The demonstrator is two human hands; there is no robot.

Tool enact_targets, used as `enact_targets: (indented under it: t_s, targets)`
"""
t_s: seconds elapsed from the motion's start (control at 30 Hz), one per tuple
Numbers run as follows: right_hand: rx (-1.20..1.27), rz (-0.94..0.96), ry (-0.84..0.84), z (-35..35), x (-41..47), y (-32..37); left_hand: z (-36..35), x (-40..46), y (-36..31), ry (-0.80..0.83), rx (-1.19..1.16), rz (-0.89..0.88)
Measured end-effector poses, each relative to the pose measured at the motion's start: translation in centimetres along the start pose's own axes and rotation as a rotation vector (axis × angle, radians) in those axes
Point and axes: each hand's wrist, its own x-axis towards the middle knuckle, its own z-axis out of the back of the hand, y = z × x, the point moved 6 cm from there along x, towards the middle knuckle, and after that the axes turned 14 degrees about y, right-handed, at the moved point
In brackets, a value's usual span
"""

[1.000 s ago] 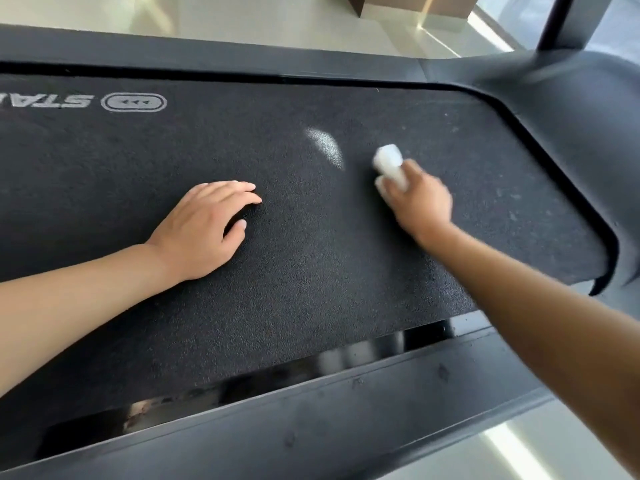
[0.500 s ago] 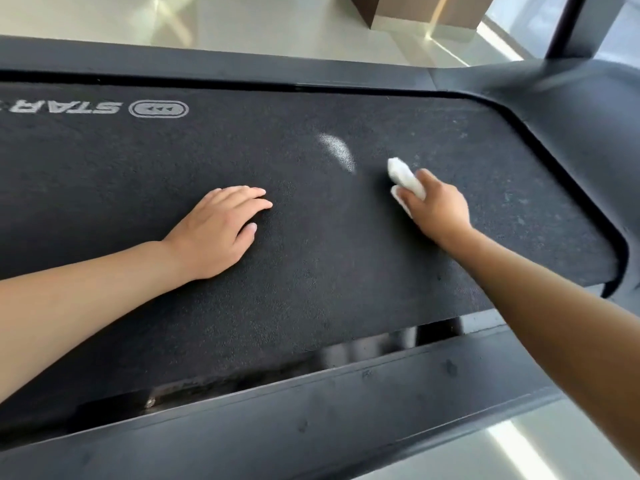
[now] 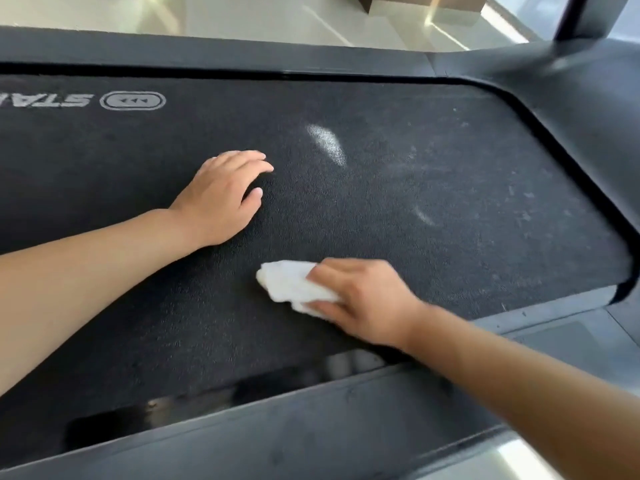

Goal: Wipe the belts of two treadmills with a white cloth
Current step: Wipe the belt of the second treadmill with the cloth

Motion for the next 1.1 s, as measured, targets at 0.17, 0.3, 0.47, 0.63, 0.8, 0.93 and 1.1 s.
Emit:
enact_targets:
  t_s: [0.17,0.3,0.47,0.63,0.8,0.93,1.1]
  targets:
    - [-0.054,-0.608,-0.206,6.0,2.4,-17.1,0.2,1.4,2.0,-0.018,0.009,0.093]
    - [0.0,-0.821,-0.325,8.2,6.6,-23.1,-0.3,1.8,2.9,-0.085,-0.005,0.157]
    - [0.015,-0.511,-0.267,5.5,13.9,-16.0,-0.2,1.7,3.4,-0.133,-0.019,0.23]
    - [0.007,-0.18,-0.141,4.0,15.2,-11.1,-0.5,1.8,3.7,-0.12,0.005,0.239]
    - [-0.012,-0.492,-0.229,8.5,17.6,-21.7,-0.5,1.9,3.7,-0.11,0.036,0.247]
    - [-0.005,-0.615,-0.258,10.1,21.4,-25.4,-0.4,1.8,3.6,-0.11,0.044,0.262]
    - [-0.049,-0.302,-0.161,6.4,22.8,-17.9,-0.3,1.7,3.4,-0.094,0.052,0.281]
